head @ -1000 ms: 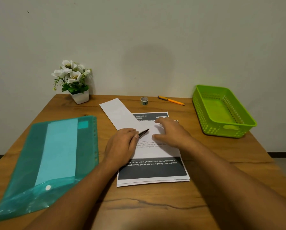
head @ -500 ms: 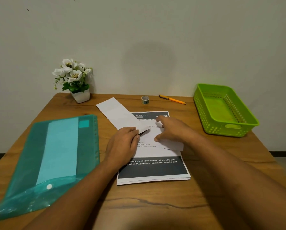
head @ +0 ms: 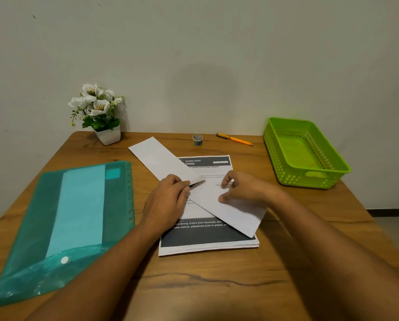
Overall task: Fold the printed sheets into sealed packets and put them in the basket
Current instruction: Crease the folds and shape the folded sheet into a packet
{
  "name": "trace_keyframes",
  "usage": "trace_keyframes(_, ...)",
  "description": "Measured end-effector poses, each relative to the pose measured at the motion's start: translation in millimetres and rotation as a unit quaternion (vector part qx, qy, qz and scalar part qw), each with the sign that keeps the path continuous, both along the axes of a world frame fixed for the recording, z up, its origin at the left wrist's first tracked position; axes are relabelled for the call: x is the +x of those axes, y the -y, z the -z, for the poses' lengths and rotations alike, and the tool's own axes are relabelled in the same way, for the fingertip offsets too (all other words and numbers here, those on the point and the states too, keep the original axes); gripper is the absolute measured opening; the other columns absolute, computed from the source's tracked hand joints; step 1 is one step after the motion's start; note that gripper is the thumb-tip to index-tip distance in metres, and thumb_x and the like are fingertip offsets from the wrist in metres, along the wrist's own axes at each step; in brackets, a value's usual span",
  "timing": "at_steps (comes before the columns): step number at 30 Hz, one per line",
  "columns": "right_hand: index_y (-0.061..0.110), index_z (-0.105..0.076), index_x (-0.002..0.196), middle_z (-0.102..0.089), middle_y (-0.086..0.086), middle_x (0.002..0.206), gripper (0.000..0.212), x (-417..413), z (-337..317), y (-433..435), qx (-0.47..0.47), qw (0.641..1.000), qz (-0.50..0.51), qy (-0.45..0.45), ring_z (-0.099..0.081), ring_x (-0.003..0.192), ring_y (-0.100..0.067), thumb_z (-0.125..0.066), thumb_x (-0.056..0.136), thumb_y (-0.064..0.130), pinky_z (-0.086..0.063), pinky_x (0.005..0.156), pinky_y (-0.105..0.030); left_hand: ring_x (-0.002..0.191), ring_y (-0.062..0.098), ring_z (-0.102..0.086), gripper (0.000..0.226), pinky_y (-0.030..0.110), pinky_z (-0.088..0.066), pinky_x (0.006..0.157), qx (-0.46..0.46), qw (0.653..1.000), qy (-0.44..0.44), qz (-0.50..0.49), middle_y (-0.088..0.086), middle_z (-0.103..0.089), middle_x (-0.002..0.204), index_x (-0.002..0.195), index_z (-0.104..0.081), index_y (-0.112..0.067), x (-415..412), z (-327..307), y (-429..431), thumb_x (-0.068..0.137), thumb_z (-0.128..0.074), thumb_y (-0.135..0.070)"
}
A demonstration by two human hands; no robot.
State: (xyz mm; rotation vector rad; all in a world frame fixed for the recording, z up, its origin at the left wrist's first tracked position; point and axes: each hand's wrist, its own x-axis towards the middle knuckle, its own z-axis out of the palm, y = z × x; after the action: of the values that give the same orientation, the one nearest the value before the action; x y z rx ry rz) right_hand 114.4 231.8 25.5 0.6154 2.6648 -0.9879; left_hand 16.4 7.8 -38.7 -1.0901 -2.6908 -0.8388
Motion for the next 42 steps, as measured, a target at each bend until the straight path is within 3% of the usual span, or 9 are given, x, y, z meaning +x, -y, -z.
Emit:
trace_keyframes(5, 0.029, -0.060, 0.110, -0.063, -0.001, 0.094, 0.032, -1.4, 10.5, 15.6, -0.082, 0.995, 0.014, -0.052, -0.059, 0.081, -0.017, -0.079, 0.087, 0.016, -0.049, 0.070, -0.036, 0.090, 0.009, -0.060, 0.024, 0.025, -0.042, 0.067, 0.022, 0.999, 0.019, -0.035, -0.010, -0.071, 0.105, 0.119, -0.071, -0.026, 3.6, -6.4, 0.7, 0.103, -0.056, -0.036)
trace_keyframes(9, 0.023, -0.070, 0.102, -0.064, -0.006, 0.092, 0.025, 11.3, 10.8, 5.6, -0.157, 0.981, 0.071, -0.089, -0.063, 0.082, -0.018, -0.071, 0.089, 0.002, -0.058, 0.077, -0.045, 0.076, 0.009, -0.059, 0.018, 0.027, -0.042, 0.056, 0.016, 0.998, 0.019, -0.054, -0.009, -0.071, 0.094, 0.118, -0.060, -0.028, 8.8, -11.0, 1.0, 0.104, -0.054, -0.037)
trace_keyframes(13, 0.012, -0.076, 0.093, -0.063, -0.004, 0.075, 0.020, 17.7, 10.2, -8.9, -0.195, 0.968, 0.107, -0.114, -0.060, 0.069, -0.015, -0.066, 0.089, -0.005, -0.050, 0.074, -0.036, 0.064, 0.010, -0.054, 0.011, 0.027, -0.036, 0.047, 0.007, 0.999, 0.012, -0.051, -0.001, -0.071, 0.091, 0.118, -0.048, -0.028, 9.5, -12.5, 1.3, 0.107, -0.046, -0.031)
trace_keyframes(16, 0.007, -0.077, 0.094, -0.069, -0.010, 0.079, 0.019, 20.0, 4.6, -12.9, -0.212, 0.959, 0.130, -0.133, -0.064, 0.069, -0.014, -0.064, 0.092, -0.007, -0.052, 0.065, -0.024, 0.065, 0.009, -0.054, 0.009, 0.027, -0.037, 0.049, 0.022, 0.999, 0.012, -0.038, -0.002, -0.070, 0.092, 0.115, -0.049, -0.029, 10.5, -12.1, 2.6, 0.107, -0.046, -0.028)
trace_keyframes(22, -0.002, -0.074, 0.093, -0.066, -0.020, 0.088, 0.019, 22.9, -10.7, -6.6, -0.238, 0.942, 0.137, -0.195, -0.060, 0.070, -0.017, -0.059, 0.093, -0.013, -0.050, 0.055, -0.013, 0.087, 0.009, -0.059, 0.021, 0.022, -0.044, 0.066, 0.041, 0.999, 0.011, 0.003, -0.005, -0.073, 0.111, 0.115, -0.070, -0.026, 8.1, -6.5, 5.1, 0.101, -0.056, -0.018)
trace_keyframes(27, 0.003, -0.076, 0.089, -0.068, -0.019, 0.085, 0.020, 22.0, -14.4, 1.9, -0.222, 0.944, 0.127, -0.206, -0.060, 0.074, -0.020, -0.061, 0.092, -0.010, -0.049, 0.057, -0.015, 0.103, 0.014, -0.064, 0.035, 0.027, -0.051, 0.079, 0.035, 0.997, 0.011, 0.062, -0.004, -0.070, 0.124, 0.139, -0.061, -0.023, 9.3, -8.3, 5.5, 0.104, -0.054, -0.024)
trace_keyframes(35, 0.010, -0.079, 0.087, -0.070, 0.004, 0.071, 0.019, 16.1, -7.1, 14.9, -0.158, 0.962, 0.115, -0.192, -0.061, 0.063, -0.001, -0.064, 0.093, -0.001, -0.045, 0.056, -0.015, 0.119, 0.017, -0.060, 0.042, 0.034, -0.054, 0.093, 0.026, 0.996, 0.011, 0.084, -0.003, -0.060, 0.143, 0.145, -0.057, -0.018, 8.5, -7.1, 5.3, 0.105, -0.052, -0.025)
trace_keyframes(39, 0.004, -0.079, 0.092, -0.069, 0.006, 0.069, 0.017, 13.5, -4.6, 22.4, -0.158, 0.964, 0.117, -0.178, -0.060, 0.056, 0.004, -0.063, 0.093, -0.002, -0.043, 0.050, -0.011, 0.127, 0.018, -0.058, 0.042, 0.036, -0.052, 0.101, 0.022, 0.995, 0.009, 0.092, -0.001, -0.060, 0.145, 0.144, -0.058, -0.017, 9.6, -7.8, 5.4, 0.104, -0.053, -0.025)
trace_keyframes(42, 0.003, -0.079, 0.092, -0.070, 0.002, 0.072, 0.017, 12.0, -3.7, 26.0, -0.190, 0.961, 0.117, -0.162, -0.063, 0.062, -0.001, -0.064, 0.094, -0.004, -0.045, 0.051, -0.010, 0.128, 0.017, -0.058, 0.040, 0.036, -0.050, 0.104, 0.025, 0.995, 0.003, 0.093, -0.001, -0.062, 0.143, 0.141, -0.062, -0.017, 9.0, -6.7, 6.0, 0.103, -0.053, -0.028)
